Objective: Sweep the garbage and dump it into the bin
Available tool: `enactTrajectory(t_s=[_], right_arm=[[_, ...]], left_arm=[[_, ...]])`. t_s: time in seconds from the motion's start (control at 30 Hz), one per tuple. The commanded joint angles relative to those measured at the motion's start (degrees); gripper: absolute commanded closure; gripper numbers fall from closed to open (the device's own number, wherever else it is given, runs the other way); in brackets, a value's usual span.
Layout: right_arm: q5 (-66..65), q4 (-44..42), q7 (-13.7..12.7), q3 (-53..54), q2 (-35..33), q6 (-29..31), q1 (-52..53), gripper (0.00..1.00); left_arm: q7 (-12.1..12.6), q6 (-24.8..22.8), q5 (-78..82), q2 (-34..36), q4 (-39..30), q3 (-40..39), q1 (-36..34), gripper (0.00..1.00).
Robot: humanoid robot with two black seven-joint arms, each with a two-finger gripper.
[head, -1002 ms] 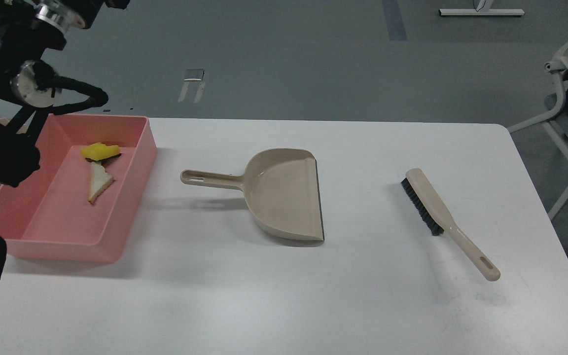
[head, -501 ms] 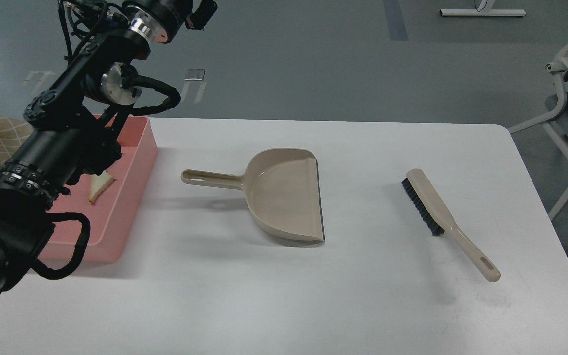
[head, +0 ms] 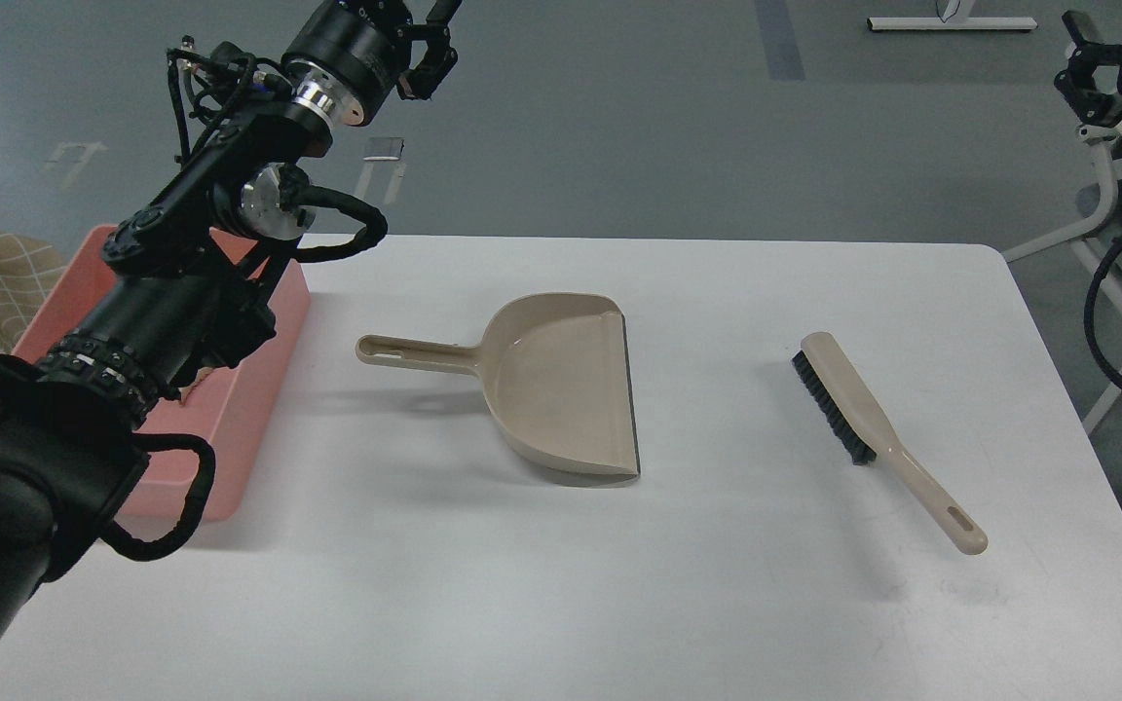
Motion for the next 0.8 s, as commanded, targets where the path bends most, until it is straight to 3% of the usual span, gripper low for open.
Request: enactTrajectory(t_s=[0.0, 0.47, 0.63, 0.77], right_arm=[[0.1, 0.5, 0.1, 0.0, 0.4, 0.3, 0.3, 0.00], [0.2, 1.9, 0.2, -0.1, 2.7, 0.3, -1.3, 0.00], [0.2, 2.0, 0.2, -0.1, 2.6, 0.3, -1.9, 0.00], [0.3, 2.1, 0.1, -0.2, 2.6, 0.7, -2.0, 0.00]], left_arm=[[-0.6, 0.1, -0.4, 0.1, -0.3, -1.1, 0.1, 0.02], [-0.4, -0.7, -6.0, 0.5, -0.6, -1.0, 1.7, 0.02], [-0.5, -3.5, -6.0, 0.5, -0.8, -0.8, 1.8, 0.02], [-0.4, -8.7, -6.0, 1.3, -0.8, -0.5, 1.8, 0.02]])
